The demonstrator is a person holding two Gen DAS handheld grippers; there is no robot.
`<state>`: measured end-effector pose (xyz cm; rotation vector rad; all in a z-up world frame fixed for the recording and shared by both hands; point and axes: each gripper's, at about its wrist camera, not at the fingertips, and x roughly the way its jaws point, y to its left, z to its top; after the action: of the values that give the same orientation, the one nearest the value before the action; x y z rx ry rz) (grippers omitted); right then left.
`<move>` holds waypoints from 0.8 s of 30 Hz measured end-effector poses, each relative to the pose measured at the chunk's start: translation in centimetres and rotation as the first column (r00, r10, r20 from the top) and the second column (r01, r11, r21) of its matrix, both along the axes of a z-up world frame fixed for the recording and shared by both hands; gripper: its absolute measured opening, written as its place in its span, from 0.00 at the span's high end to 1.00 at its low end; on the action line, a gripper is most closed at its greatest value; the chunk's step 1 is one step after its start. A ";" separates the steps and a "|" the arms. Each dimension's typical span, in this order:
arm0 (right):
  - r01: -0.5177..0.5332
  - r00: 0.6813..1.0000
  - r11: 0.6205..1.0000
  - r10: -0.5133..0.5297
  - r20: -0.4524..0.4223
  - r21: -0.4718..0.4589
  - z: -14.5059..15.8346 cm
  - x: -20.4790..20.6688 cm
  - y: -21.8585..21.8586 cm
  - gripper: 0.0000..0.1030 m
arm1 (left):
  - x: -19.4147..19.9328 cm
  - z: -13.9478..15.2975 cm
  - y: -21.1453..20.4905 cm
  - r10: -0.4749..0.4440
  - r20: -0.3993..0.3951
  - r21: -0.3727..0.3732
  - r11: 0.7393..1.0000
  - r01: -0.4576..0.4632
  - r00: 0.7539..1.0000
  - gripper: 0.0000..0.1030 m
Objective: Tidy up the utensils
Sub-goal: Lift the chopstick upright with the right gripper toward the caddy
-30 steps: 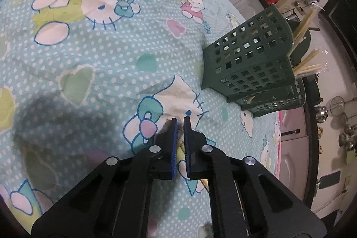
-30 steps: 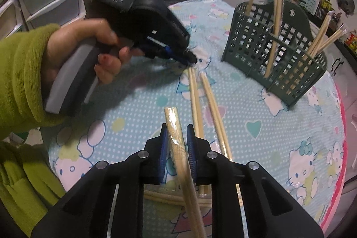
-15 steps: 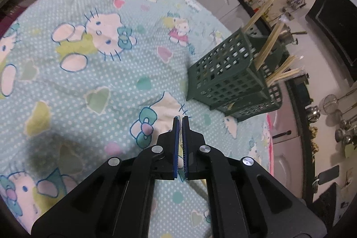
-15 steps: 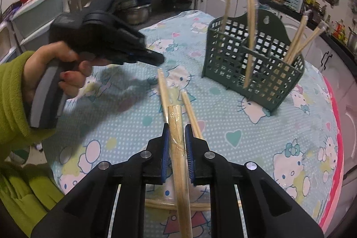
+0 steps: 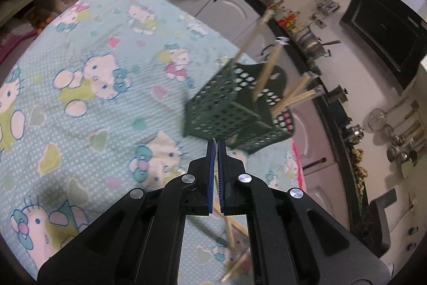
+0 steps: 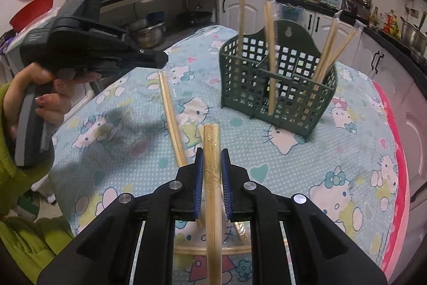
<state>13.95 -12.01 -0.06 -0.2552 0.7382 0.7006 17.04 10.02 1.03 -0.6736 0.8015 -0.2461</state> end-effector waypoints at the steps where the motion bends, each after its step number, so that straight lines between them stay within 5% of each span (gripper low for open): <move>1: 0.008 1.000 1.000 -0.008 0.007 0.005 0.3 0.1 -0.2 0.88 | 0.0 0.4 -0.3 -0.008 0.009 0.000 1.000 0.008 1.000 0.99; 24: 0.128 0.983 0.984 -0.143 0.117 0.125 5.7 1.4 -3.6 0.88 | 0.7 7.0 -7.4 -0.205 0.132 0.016 0.979 0.205 0.970 1.00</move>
<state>15.33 -15.61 5.67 -0.1385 0.5865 0.5906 17.76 2.65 8.02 -0.5658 0.7430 -0.4731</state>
